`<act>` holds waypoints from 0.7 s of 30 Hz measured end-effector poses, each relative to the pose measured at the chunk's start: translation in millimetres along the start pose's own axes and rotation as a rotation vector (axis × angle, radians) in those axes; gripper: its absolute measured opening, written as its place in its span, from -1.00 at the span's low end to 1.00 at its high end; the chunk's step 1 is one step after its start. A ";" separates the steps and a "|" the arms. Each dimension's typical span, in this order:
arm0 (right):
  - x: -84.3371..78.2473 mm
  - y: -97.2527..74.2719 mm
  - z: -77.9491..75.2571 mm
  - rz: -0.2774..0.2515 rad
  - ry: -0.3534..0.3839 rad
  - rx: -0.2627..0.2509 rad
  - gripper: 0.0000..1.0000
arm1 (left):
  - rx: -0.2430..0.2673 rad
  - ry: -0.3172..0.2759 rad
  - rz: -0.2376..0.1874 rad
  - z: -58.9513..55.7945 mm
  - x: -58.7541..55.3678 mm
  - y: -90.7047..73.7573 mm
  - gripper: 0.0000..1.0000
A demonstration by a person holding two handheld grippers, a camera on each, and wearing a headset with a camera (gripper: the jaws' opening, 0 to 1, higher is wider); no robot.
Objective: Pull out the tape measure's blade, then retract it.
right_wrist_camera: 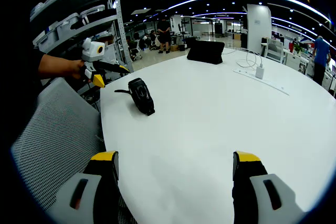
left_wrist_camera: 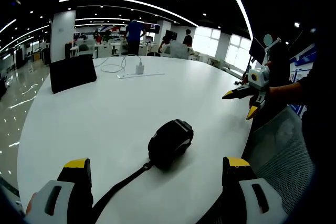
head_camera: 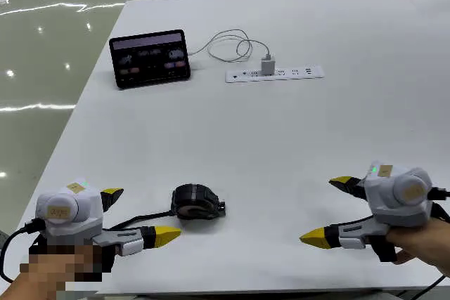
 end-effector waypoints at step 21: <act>-60.6 -60.5 -26.1 0.037 0.040 -0.111 0.99 | -0.010 0.038 0.015 -5.6 -5.6 -13.2 1.00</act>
Point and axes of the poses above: the centre of the closed fingertips' face, and the gripper's own axes: y roughly forward along the fingers, z roughly to its left, x roughly out of its top, the point moved 9 cm from there along -y, roughly backward along the fingers, and after that the axes turned 15 degrees about z, right-handed, at the moved point
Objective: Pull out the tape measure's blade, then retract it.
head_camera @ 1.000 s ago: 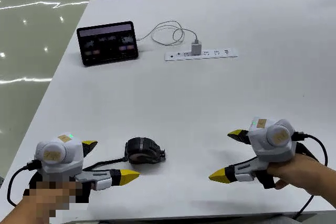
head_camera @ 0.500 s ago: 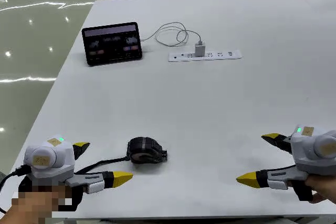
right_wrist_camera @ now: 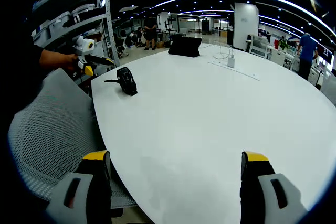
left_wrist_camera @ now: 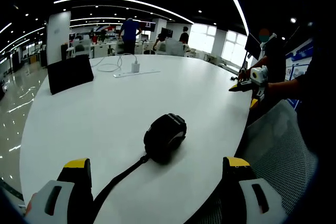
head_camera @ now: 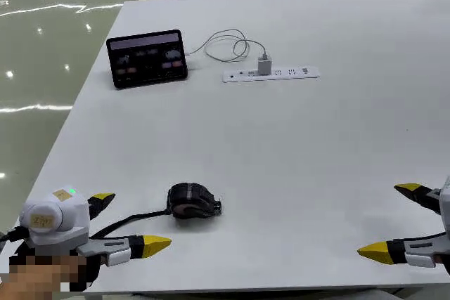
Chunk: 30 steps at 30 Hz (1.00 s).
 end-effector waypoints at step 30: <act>3.4 -5.5 2.0 0.013 -0.018 0.005 1.00 | 0.007 -0.004 0.038 19.0 4.1 1.6 1.00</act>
Point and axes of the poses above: the centre of the closed fingertips' face, and the gripper's own axes: y roughly forward along the fingers, z roughly to its left, x roughly out of its top, the point moved 9 cm from there along -y, roughly backward along the fingers, and after that the axes turned 15 degrees about z, right-handed, at the moved point
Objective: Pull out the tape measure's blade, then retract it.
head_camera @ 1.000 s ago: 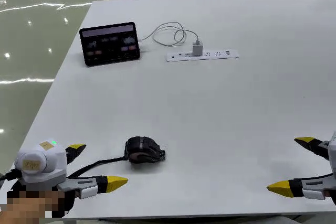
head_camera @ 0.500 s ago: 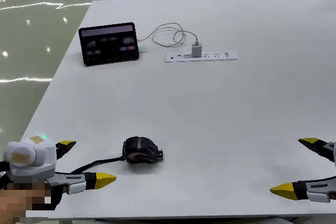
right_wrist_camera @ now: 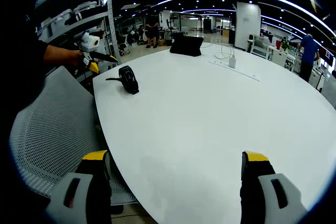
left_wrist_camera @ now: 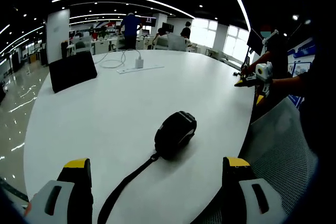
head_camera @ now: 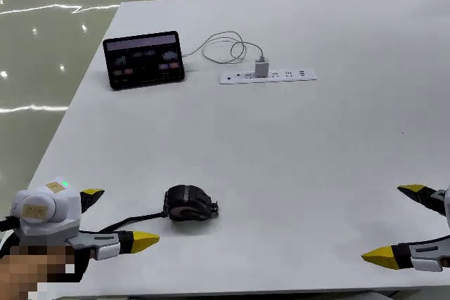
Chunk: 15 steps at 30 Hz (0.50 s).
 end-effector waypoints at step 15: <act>1.9 0.4 1.0 0.006 -0.003 -0.002 1.00 | 0.003 0.013 0.018 3.2 -0.7 0.1 1.00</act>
Point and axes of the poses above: the centre of the closed fingertips' face, and the gripper's own axes: y roughly forward along the fingers, z roughly to its left, x roughly out of its top, the point moved 9 cm from there along -y, roughly backward along the fingers, and after that the axes turned 15 degrees about z, right-handed, at the moved point
